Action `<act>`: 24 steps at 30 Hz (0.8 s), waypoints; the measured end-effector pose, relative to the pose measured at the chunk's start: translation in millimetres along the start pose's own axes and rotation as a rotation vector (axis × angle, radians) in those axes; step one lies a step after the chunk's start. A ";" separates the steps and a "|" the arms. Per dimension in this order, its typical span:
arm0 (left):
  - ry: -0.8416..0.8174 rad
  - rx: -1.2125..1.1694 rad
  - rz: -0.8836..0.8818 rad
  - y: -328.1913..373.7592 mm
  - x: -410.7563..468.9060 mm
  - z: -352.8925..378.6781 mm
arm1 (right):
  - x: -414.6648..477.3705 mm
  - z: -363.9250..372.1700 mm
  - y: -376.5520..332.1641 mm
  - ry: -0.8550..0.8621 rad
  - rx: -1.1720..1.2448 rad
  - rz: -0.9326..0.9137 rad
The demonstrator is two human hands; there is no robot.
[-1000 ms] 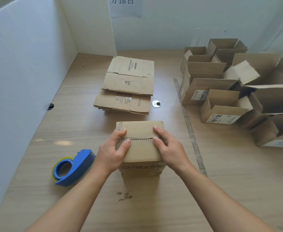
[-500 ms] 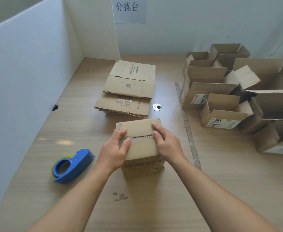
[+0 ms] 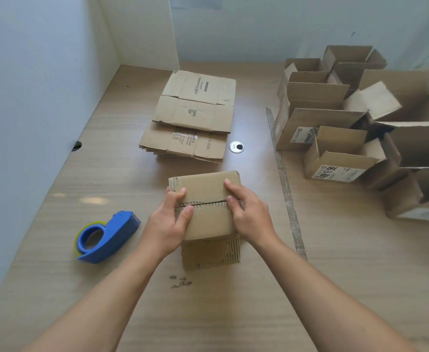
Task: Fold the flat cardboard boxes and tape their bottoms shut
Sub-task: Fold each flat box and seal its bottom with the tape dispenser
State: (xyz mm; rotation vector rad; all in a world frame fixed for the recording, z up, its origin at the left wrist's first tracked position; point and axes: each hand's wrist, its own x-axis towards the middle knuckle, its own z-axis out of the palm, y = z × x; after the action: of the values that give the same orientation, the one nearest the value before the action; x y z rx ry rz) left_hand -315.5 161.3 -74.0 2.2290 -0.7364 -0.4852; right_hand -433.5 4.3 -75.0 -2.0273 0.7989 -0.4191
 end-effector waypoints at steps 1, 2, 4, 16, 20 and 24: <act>-0.003 -0.014 0.007 1.3 -0.5 3.3 | -3.3 -3.0 1.7 0.012 -0.012 0.003; -0.011 -0.018 0.008 3.3 0.2 6.2 | -6.0 -6.5 3.1 0.025 -0.027 0.008; -0.037 -0.046 0.016 9.0 1.2 10.8 | -9.9 -15.0 4.7 0.048 -0.047 0.034; -0.277 -0.061 0.101 8.0 -28.3 69.5 | -45.4 -51.8 49.7 0.008 -0.227 0.218; -0.225 -0.050 0.092 -4.9 -22.8 65.3 | -54.2 -35.9 63.2 0.006 -0.159 0.212; -0.139 0.022 0.075 -29.8 -17.9 36.0 | -40.5 0.1 48.1 -0.093 -0.256 0.099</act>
State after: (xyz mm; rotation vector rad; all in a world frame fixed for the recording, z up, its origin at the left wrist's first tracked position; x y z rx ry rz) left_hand -337.7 170.8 -117.8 2.1955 -0.8985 -0.6023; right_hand -481.3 12.8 -114.9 -2.2127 0.9292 -0.1710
